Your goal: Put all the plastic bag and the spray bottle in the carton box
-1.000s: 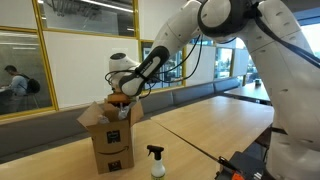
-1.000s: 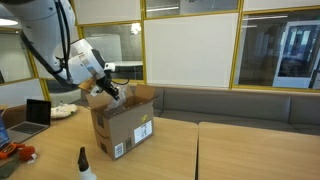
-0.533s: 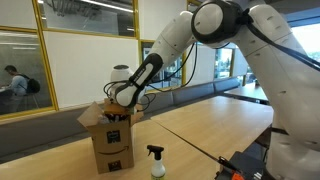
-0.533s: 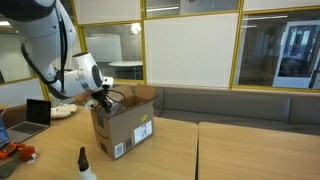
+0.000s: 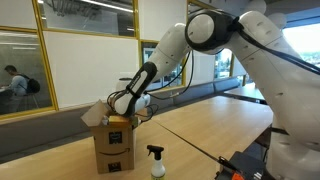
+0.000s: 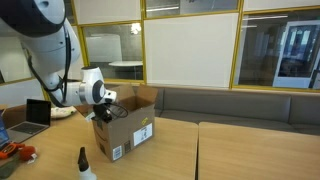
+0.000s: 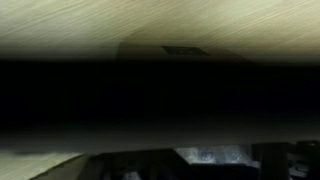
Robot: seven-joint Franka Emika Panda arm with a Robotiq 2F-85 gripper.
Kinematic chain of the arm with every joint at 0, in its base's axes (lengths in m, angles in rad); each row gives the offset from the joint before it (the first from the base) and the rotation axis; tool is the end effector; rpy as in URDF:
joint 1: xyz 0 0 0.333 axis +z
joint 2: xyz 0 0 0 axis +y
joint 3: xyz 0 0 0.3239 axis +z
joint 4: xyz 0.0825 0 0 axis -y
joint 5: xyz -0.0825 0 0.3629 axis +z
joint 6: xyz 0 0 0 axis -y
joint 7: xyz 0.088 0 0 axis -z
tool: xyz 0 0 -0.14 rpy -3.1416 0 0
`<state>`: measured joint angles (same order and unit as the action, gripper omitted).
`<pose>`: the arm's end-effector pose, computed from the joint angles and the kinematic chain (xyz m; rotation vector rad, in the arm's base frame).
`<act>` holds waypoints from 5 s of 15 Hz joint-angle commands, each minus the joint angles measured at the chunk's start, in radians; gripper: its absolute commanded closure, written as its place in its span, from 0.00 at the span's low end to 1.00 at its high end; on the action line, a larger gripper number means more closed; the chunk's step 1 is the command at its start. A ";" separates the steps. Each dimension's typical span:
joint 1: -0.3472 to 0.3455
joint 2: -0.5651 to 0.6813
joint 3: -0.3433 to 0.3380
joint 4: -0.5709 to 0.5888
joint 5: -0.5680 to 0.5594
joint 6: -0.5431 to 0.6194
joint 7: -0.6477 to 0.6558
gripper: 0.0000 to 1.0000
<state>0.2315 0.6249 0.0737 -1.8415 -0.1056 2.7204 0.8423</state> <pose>0.6376 0.1996 0.2033 -2.9148 0.6913 -0.3364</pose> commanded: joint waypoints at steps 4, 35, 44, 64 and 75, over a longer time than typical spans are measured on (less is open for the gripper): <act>0.045 0.002 -0.069 -0.010 0.048 -0.045 -0.076 0.00; 0.039 -0.571 -0.170 -0.312 -0.448 -0.497 0.144 0.00; 0.001 -0.775 0.044 -0.341 -0.200 -0.755 0.113 0.00; -0.009 -0.988 0.164 -0.872 0.072 -0.170 -0.249 0.00; -0.118 -0.792 0.192 -0.908 -0.023 0.099 -0.344 0.00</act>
<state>0.1509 -0.2175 0.2442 -2.7499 -0.0928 2.7412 0.5069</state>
